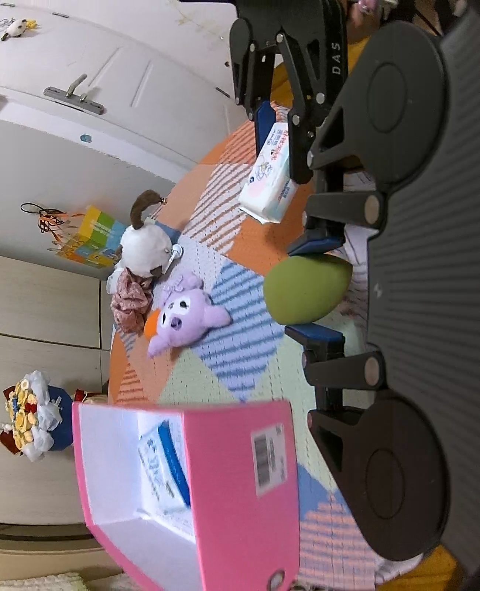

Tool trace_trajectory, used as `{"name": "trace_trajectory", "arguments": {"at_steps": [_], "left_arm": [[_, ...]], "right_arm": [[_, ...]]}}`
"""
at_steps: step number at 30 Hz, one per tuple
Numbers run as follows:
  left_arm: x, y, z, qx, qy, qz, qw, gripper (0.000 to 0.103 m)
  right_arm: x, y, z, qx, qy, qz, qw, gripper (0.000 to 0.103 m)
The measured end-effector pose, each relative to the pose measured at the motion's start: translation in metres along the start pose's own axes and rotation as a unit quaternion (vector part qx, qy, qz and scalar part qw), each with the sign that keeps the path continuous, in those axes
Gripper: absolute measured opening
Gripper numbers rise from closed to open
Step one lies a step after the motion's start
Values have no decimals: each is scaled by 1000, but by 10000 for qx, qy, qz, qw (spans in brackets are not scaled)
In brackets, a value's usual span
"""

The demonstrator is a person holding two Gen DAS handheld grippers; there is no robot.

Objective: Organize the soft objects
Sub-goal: 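Carry the sponge and tissue pack over the pink box with both grippers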

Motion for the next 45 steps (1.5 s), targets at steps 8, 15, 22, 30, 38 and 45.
{"name": "trace_trajectory", "arguments": {"at_steps": [8,15,22,30,38,45], "left_arm": [[-4,13,51,138,-48,-160,9998,38],[12,35,83,12,25,-3,10000,38],[49,58,104,412,-361,-112,9984,38],[85,107,82,657,-641,260,9954,38],[114,161,24,1094,-336,807,9901,38],[130,185,-14,1369,271,786,9871,38]], "right_arm": [[24,52,9,552,100,728,9958,45],[60,85,14,870,-85,1077,9903,45],[99,102,6,716,-416,1224,9890,45],[149,101,-35,592,-426,1339,9883,45],[198,94,-107,578,-30,1614,9852,45],[211,95,-161,342,644,2191,9730,45]]}}
Point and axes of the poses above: each gripper's, at about its wrist camera, not at the fingertips, and z roughly against the way its jaws point, y to its left, x to its top, the point moved 3 cm from there along -z, roughly the way its jaws point, and after that the axes turned 5 degrees about y, right-handed, at the moved point
